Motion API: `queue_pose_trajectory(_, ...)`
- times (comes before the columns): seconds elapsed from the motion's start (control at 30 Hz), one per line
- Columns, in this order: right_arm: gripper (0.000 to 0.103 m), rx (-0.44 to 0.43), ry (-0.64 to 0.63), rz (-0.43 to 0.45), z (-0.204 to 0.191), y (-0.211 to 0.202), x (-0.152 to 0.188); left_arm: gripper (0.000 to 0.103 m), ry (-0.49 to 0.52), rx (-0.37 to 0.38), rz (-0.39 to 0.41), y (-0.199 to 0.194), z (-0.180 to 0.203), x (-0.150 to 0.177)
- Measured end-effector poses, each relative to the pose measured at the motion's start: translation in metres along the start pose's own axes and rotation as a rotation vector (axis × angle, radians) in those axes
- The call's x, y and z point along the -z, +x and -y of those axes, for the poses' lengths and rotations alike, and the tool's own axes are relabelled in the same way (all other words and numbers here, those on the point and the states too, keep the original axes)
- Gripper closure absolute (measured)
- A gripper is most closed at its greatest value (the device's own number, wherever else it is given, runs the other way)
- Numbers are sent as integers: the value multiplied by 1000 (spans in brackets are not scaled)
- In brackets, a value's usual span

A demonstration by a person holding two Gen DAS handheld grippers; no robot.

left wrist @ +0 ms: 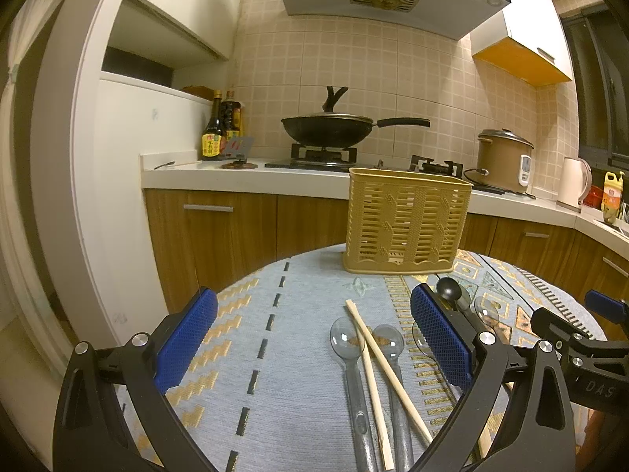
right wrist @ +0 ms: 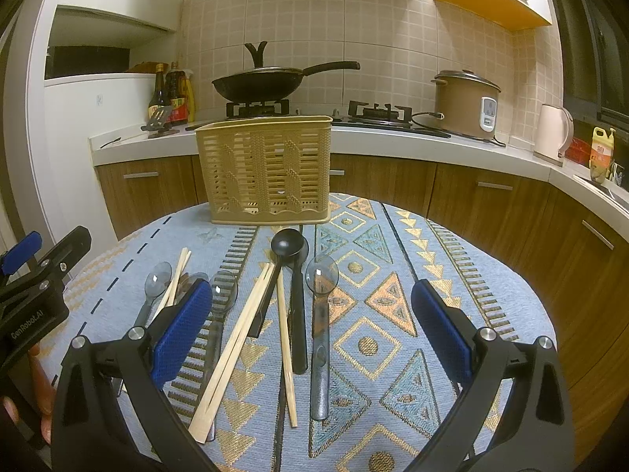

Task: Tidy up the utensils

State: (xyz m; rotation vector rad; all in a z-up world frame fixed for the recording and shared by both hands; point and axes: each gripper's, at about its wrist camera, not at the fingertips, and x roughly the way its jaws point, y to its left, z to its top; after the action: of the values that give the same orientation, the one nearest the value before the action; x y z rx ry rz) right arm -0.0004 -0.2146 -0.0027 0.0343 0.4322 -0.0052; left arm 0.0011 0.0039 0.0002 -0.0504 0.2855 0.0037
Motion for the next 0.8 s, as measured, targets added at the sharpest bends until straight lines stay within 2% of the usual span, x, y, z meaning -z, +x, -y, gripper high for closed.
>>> queue_pose_trajectory(0.27,6,-2,11,3,1,1,4,7,-5,2,-3,1,0,0)
queue_pose_trajectory(0.37,6,42,17,18,-1,0,6,7,-18,16,-15,4,-2,-1)
queue_pose_trajectory(0.5,6,65,-15,14,-5,0,4,8,-63,99,-117,21,-13,5)
queue_pose_trajectory(0.6,6,54,-19,-48,-4,8,2,9,-108,170,-228,33,-25,10)
queue_pose_trajectory(0.73,7,7,-2,-116,0,16,0,28,-105,187,-380,52,-39,13)
queue_pose_trajectory(0.8,14,-7,-2,-149,1,20,-1,30,-91,216,-459,62,-42,15)
